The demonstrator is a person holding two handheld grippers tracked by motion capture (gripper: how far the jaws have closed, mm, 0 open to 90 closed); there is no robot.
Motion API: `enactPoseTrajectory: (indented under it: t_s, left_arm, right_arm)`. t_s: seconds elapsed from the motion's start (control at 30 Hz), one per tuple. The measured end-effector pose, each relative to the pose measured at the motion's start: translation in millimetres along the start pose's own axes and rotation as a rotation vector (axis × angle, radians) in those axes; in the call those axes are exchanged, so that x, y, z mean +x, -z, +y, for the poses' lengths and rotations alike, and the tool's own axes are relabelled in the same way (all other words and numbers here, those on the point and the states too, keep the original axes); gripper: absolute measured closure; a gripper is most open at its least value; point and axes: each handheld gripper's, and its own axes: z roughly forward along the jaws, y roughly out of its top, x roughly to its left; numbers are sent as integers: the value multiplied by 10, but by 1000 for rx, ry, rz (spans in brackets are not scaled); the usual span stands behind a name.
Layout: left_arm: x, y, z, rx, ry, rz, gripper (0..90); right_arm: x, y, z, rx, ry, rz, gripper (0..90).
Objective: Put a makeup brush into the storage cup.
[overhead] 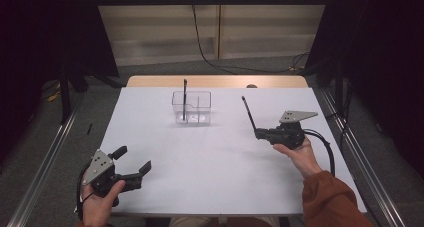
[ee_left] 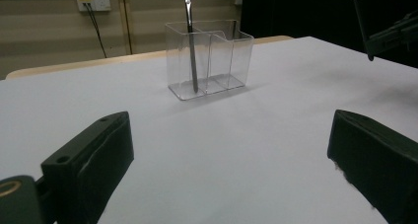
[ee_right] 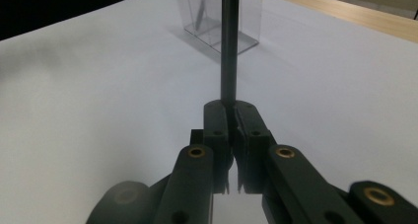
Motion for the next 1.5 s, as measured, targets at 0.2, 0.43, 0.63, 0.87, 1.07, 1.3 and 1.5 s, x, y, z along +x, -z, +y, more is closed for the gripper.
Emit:
enactPoseTrajectory:
  t_s: [0.2, 0.43, 0.63, 0.87, 1.07, 1.3, 1.5]
  left_arm:
    - [-35, -15, 10, -1, -14, -17, 36]
    - [-46, -21, 13, -4, -10, -26, 36]
    - [-62, -30, 22, -7, -14, -31, 36]
    - [-100, -49, 41, -12, -14, -41, 36]
    - [-149, -91, 66, -17, -20, -61, 36]
    - [-249, -165, 102, -18, -34, -85, 36]
    - [-317, -207, 124, -20, -42, -110, 36]
  right_arm:
    - [122, 22, 13, -37, 4, 17, 848]
    - [223, 24, -20, -55, -3, 31, 848]
    - [318, 5, -23, -68, -3, 54, 848]
    - [440, -50, -14, -78, 5, 97, 847]
    - [509, -100, -7, -79, 11, 114, 848]
    - [624, -148, 11, -78, 30, 138, 848]
    - [711, -197, 8, -70, 44, 157, 847]
